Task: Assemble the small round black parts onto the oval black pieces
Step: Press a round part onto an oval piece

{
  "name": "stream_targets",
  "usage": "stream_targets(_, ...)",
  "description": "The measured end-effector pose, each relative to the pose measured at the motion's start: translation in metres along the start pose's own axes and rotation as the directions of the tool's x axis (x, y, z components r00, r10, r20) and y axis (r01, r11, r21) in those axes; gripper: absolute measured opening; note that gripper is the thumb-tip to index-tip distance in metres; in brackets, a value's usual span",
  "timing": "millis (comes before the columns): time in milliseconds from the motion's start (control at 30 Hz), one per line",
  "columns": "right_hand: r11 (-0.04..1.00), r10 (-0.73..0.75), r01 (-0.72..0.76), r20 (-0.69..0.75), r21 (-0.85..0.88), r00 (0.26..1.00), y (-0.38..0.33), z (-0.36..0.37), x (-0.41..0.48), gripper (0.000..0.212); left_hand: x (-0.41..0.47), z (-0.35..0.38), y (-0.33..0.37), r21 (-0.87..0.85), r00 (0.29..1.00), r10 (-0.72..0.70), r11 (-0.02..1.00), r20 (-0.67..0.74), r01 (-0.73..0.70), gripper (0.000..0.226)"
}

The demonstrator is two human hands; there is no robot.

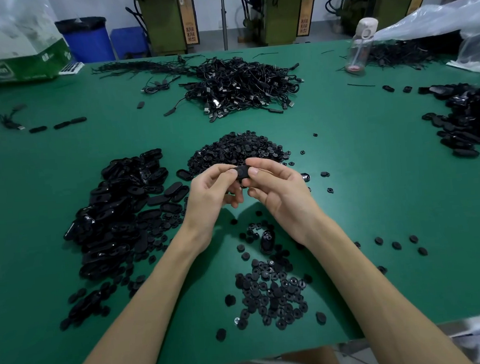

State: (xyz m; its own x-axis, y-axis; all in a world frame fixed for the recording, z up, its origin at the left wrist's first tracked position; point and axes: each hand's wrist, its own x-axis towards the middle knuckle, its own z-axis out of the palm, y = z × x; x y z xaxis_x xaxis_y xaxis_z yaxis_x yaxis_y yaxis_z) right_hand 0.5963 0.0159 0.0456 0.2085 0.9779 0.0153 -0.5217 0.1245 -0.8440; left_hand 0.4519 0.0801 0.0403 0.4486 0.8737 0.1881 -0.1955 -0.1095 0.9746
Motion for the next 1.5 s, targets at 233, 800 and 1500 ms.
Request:
stream_targets(233,1.000,-0.013,0.013,0.008,0.028,1.000,0.001,0.000,0.000,0.018,0.002,0.000,0.000,-0.012,1.000,0.007,1.000,-0.011,-0.007,0.023)
stream_targets(800,1.000,-0.024,0.024,0.030,0.020,0.999,0.003,-0.001,0.001,0.022,0.004,-0.005,-0.004,0.073,1.000,0.001,0.997,-0.001,-0.001,0.018)
stream_targets(1500,0.830,-0.207,0.151,-0.045,-0.538,0.977,0.010,0.008,-0.004,0.017,0.003,-0.003,-0.004,-0.044,0.997,-0.072,0.997,-0.040,0.070,0.021)
